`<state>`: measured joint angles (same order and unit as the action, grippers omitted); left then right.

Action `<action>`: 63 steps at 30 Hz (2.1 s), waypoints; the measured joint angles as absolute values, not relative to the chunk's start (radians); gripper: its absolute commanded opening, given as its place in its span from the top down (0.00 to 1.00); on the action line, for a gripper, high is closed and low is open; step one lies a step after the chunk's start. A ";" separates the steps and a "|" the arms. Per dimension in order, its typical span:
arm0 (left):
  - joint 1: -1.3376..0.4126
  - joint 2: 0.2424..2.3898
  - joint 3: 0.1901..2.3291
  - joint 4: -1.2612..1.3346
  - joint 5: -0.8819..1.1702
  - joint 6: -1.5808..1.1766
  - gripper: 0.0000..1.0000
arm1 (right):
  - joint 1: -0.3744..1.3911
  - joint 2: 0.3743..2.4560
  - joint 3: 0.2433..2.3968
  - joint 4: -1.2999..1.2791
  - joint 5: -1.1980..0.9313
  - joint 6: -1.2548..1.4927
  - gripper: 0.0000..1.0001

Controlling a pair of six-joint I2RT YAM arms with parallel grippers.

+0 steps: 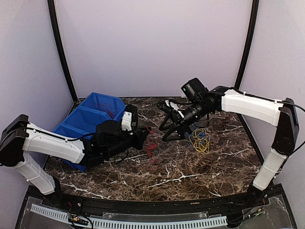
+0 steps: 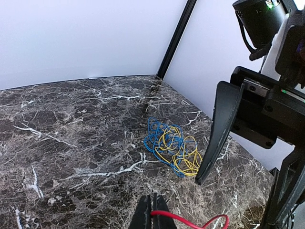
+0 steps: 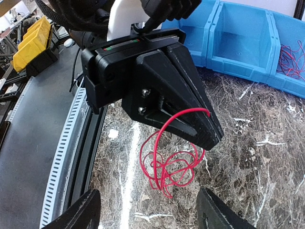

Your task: Untangle the cables

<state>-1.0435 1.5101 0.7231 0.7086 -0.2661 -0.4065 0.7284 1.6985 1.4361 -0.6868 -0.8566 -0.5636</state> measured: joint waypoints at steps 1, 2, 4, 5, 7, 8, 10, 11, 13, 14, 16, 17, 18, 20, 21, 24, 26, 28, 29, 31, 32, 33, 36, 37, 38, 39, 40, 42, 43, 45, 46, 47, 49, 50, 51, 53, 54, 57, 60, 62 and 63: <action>-1.044 1.510 0.727 0.709 -0.265 -0.406 1.00 | 0.731 1.697 1.438 -0.683 -0.857 -0.565 0.32; -1.044 1.510 0.731 0.709 -0.265 -0.406 1.00 | 0.735 1.701 1.443 -0.682 -0.857 -0.567 0.32; -1.044 1.510 0.740 0.711 -0.265 -0.406 1.00 | 0.743 1.718 1.458 -0.683 -0.860 -0.569 0.34; -1.044 1.510 0.744 0.710 -0.265 -0.406 1.00 | 0.748 1.734 1.471 -0.683 -0.864 -0.569 0.37; -1.044 1.510 0.752 0.711 -0.263 -0.406 1.00 | 0.757 1.770 1.496 -0.682 -0.874 -0.570 0.53; -1.044 1.510 0.754 0.713 -0.263 -0.406 1.00 | 0.761 1.784 1.503 -0.682 -0.881 -0.577 0.63; -1.044 1.509 0.755 0.713 -0.265 -0.406 1.00 | 0.770 1.812 1.518 -0.694 -0.914 -0.582 0.84; -1.044 1.507 0.755 0.712 -0.270 -0.405 1.00 | 0.774 1.822 1.523 -0.704 -0.934 -0.585 0.94; -1.044 1.498 0.755 0.713 -0.280 -0.403 1.00 | 0.783 1.830 1.526 -0.722 -0.978 -0.598 0.98; -1.044 1.492 0.755 0.713 -0.286 -0.401 1.00 | 0.786 1.830 1.526 -0.732 -0.996 -0.610 0.98; -1.044 1.469 0.753 0.712 -0.301 -0.385 1.00 | 0.797 1.829 1.526 -0.762 -1.035 -0.624 0.95; -1.049 1.452 0.751 0.711 -0.307 -0.371 1.00 | 0.801 1.829 1.525 -0.764 -1.045 -0.630 0.94; -1.056 1.438 0.751 0.709 -0.313 -0.355 1.00 | 0.804 1.824 1.515 -0.762 -1.058 -0.640 0.93; -1.064 1.404 0.748 0.709 -0.344 -0.316 1.00 | 0.808 1.801 1.479 -0.765 -1.070 -0.647 0.93; -1.063 1.385 0.747 0.709 -0.364 -0.294 1.00 | 0.810 1.783 1.452 -0.765 -1.074 -0.649 0.94; -1.059 1.328 0.745 0.709 -0.416 -0.227 1.00 | 0.816 1.734 1.384 -0.759 -1.078 -0.650 0.99; -1.067 1.303 0.743 0.700 -0.426 -0.185 1.00 | 0.815 1.719 1.370 -0.733 -1.077 -0.651 1.00; -1.069 1.291 0.741 0.695 -0.436 -0.155 1.00 | 0.816 1.711 1.365 -0.712 -1.077 -0.649 1.00; -1.069 1.288 0.739 0.694 -0.441 -0.145 1.00 | 0.816 1.711 1.364 -0.703 -1.076 -0.649 1.00; -1.069 1.286 0.736 0.693 -0.451 -0.134 1.00 | 0.816 1.711 1.364 -0.696 -1.073 -0.649 1.00; -1.069 1.286 0.735 0.691 -0.453 -0.132 1.00 | 0.816 1.711 1.364 -0.695 -1.072 -0.649 1.00; -1.069 1.285 0.732 0.691 -0.457 -0.132 1.00 | 0.816 1.711 1.364 -0.695 -1.071 -0.649 1.00; -1.069 1.275 0.717 0.682 -0.467 -0.130 1.00 | 0.816 1.712 1.360 -0.691 -1.050 -0.651 1.00; -1.069 1.269 0.710 0.678 -0.472 -0.123 1.00 | 0.816 1.712 1.354 -0.687 -1.045 -0.651 1.00; -1.069 1.260 0.702 0.671 -0.476 -0.114 1.00 | 0.815 1.714 1.346 -0.682 -1.039 -0.654 1.00; -1.070 1.250 0.696 0.659 -0.480 -0.101 1.00 | 0.814 1.718 1.343 -0.678 -1.037 -0.656 1.00; -1.072 1.238 0.688 0.648 -0.484 -0.086 1.00 | 0.812 1.725 1.341 -0.676 -1.036 -0.660 1.00; -1.077 1.214 0.673 0.631 -0.494 -0.052 1.00 | 0.803 1.740 1.338 -0.668 -1.036 -0.669 1.00; -1.079 1.201 0.665 0.622 -0.498 -0.031 0.98 | 0.795 1.745 1.336 -0.661 -1.039 -0.671 1.00; -1.080 1.176 0.648 0.609 -0.509 0.005 0.95 | 0.776 1.747 1.336 -0.655 -1.055 -0.673 1.00; -1.080 1.163 0.635 0.612 -0.515 0.019 0.95 | 0.770 1.746 1.341 -0.656 -1.060 -0.675 1.00; -1.078 1.150 0.618 0.618 -0.524 0.029 0.95 | 0.765 1.746 1.350 -0.659 -1.062 -0.678 1.00; -1.056 1.136 0.581 0.641 -0.520 0.032 0.95 | 0.760 1.744 1.367 -0.665 -1.061 -0.681 1.00; -1.039 1.136 0.569 0.652 -0.506 0.022 0.98 | 0.759 1.742 1.372 -0.670 -1.058 -0.681 1.00; -1.013 1.139 0.557 0.665 -0.485 0.010 0.99 | 0.759 1.739 1.377 -0.673 -1.055 -0.682 1.00; -0.969 1.168 0.545 0.698 -0.429 -0.023 1.00 | 0.759 1.739 1.389 -0.680 -1.044 -0.688 1.00; -0.954 1.199 0.545 0.725 -0.408 -0.038 1.00 | 0.759 1.739 1.391 -0.686 -1.038 -0.693 1.00; -0.931 1.319 0.552 0.798 -0.369 -0.089 1.00 | 0.756 1.760 1.400 -0.760 -1.022 -0.722 1.00; -0.914 1.449 0.564 0.836 -0.324 -0.152 1.00 | 0.739 1.824 1.394 -0.826 -1.002 -0.725 0.86; -0.904 1.511 0.567 0.841 -0.310 -0.200 1.00 | 0.719 1.853 1.364 -0.830 -0.974 -0.705 0.73; -0.894 1.535 0.567 0.841 -0.310 -0.228 1.00 | 0.701 1.862 1.334 -0.839 -0.950 -0.698 0.68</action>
<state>-0.8940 1.5352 0.5671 0.8410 -0.3096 -0.2279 0.7010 1.8618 1.3338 -0.8394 -0.9504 -0.6979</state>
